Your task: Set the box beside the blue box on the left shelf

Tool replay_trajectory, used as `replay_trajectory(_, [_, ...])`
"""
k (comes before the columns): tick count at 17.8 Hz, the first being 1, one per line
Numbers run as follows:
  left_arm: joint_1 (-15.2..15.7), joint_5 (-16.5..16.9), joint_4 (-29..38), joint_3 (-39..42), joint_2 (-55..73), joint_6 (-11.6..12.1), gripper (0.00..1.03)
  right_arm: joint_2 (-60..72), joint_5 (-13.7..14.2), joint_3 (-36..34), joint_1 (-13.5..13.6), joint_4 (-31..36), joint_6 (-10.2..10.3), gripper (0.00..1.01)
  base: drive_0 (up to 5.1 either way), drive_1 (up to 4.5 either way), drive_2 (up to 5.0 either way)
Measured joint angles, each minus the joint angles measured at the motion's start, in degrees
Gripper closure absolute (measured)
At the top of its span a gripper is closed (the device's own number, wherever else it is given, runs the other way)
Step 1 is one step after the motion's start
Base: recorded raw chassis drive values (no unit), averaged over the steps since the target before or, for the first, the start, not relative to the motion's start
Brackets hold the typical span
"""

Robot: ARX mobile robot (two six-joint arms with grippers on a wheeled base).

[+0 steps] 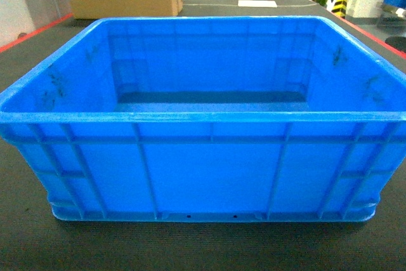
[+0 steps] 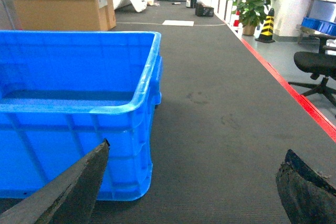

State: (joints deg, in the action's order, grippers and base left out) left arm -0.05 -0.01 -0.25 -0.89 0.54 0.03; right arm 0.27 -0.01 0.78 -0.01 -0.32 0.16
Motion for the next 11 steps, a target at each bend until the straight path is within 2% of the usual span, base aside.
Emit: replay_trajectory(11, [0.0, 0.0, 0.0, 0.0, 0.0, 0.0, 0.05, 0.0, 0.0, 0.0, 0.0, 0.0, 0.0, 0.03, 0.0, 0.0, 0.0])
